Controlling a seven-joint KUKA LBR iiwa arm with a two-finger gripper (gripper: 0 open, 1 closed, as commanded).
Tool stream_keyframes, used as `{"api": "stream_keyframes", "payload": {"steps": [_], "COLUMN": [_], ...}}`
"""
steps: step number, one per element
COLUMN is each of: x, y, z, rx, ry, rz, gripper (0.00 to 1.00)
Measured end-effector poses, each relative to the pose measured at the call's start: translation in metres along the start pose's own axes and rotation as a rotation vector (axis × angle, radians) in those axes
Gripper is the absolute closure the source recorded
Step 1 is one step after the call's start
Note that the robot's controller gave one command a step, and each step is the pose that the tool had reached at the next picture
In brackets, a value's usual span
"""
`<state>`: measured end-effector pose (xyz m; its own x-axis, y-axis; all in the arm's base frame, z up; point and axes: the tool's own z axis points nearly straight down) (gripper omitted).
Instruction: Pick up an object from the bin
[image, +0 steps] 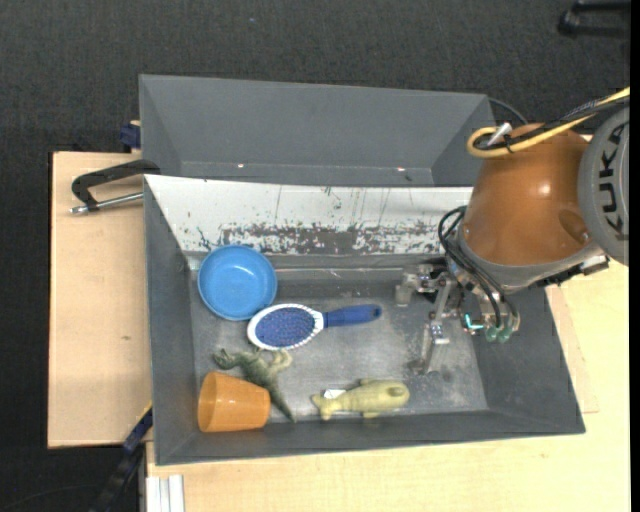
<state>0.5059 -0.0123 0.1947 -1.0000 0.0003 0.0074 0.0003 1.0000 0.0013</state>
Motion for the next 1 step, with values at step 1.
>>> {"api": "stream_keyframes", "payload": {"steps": [1], "x": [-0.0822], "y": [0.037], "z": [0.0241], "rx": [-0.003], "ry": [-0.014], "rz": [0.247], "gripper": [0.0]}}
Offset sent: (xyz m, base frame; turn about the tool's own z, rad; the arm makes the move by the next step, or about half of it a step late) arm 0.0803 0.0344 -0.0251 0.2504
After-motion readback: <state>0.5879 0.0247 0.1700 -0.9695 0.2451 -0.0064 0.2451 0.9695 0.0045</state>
